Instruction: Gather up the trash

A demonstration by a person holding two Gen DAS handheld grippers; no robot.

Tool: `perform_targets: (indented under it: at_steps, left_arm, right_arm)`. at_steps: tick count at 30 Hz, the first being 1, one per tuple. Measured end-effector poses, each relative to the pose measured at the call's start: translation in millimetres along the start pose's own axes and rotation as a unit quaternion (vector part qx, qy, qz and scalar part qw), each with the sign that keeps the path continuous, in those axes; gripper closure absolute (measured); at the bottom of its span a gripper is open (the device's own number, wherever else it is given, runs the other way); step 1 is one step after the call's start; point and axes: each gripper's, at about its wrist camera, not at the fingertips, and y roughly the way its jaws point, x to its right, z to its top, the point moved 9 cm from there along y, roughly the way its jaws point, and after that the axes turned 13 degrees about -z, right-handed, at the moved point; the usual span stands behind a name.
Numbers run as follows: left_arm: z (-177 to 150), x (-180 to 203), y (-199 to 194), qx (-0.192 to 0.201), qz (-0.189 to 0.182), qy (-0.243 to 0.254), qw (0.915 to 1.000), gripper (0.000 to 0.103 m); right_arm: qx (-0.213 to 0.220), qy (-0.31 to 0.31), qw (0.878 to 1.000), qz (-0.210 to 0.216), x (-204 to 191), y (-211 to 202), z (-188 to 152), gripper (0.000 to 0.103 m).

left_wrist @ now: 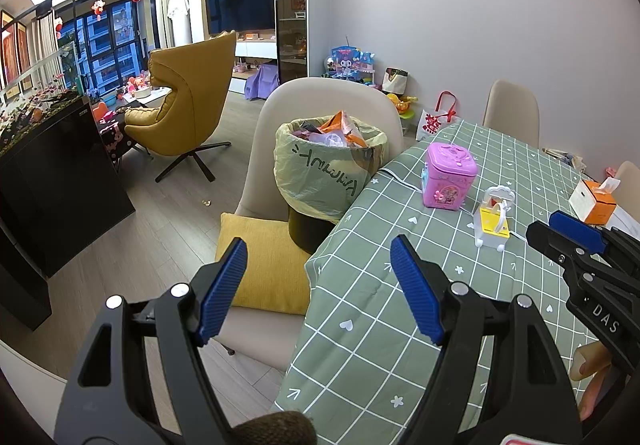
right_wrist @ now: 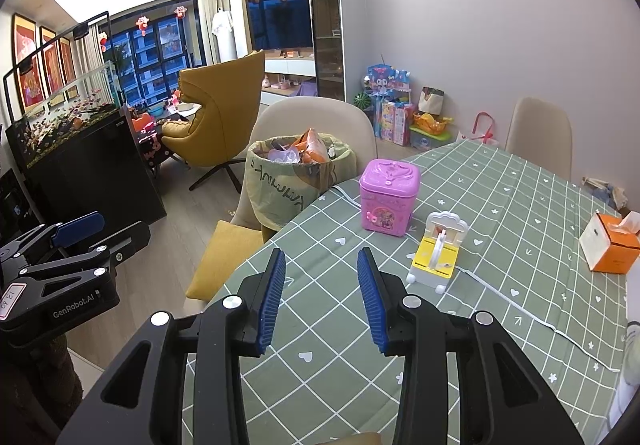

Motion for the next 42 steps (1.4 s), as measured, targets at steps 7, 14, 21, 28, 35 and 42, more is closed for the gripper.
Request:
perform_targets:
  at_steps: [7,14,21,28,35,42]
  left_arm:
    - [-0.2,0.1,0.0,0.000,-0.001,0.000,1.0000,0.033]
    - [-0.2,0.3,-0.1,0.000,0.000,0.000,1.0000,0.033]
    - [0.0,0.8,-0.1,0.001,-0.001,0.000,1.0000,0.033]
    - [-1.1,2.2,1.1,-0.001,-0.003,0.001,1.0000,0.033]
    - [-1.6,2.0,4.1,-0.005,-0.007,0.000,1.0000,0.033]
    - [-3.2,-0.4,9.3,-0.013,-0.014,-0.008,0.9998,0.033]
  right_arm:
    - [0.000,0.000,1.000,0.000,0.0,0.3,-0.4,0.067]
    - [0.000,0.001,1.000,0.000,0.3,0.3,-0.4,0.067]
    - [0.001,0.000,1.000,-0.001,0.7,0.1,-0.1,0.067]
    - [0.002,0.004,1.000,-0.002,-0.5,0.1,0.6,0.067]
    - [0.001,0.003,1.000,-0.002,-0.1,0.4,0.4,0.067]
    - [-0.002,0.001,1.000,-0.003,-2.5,0.0,0.0,0.067]
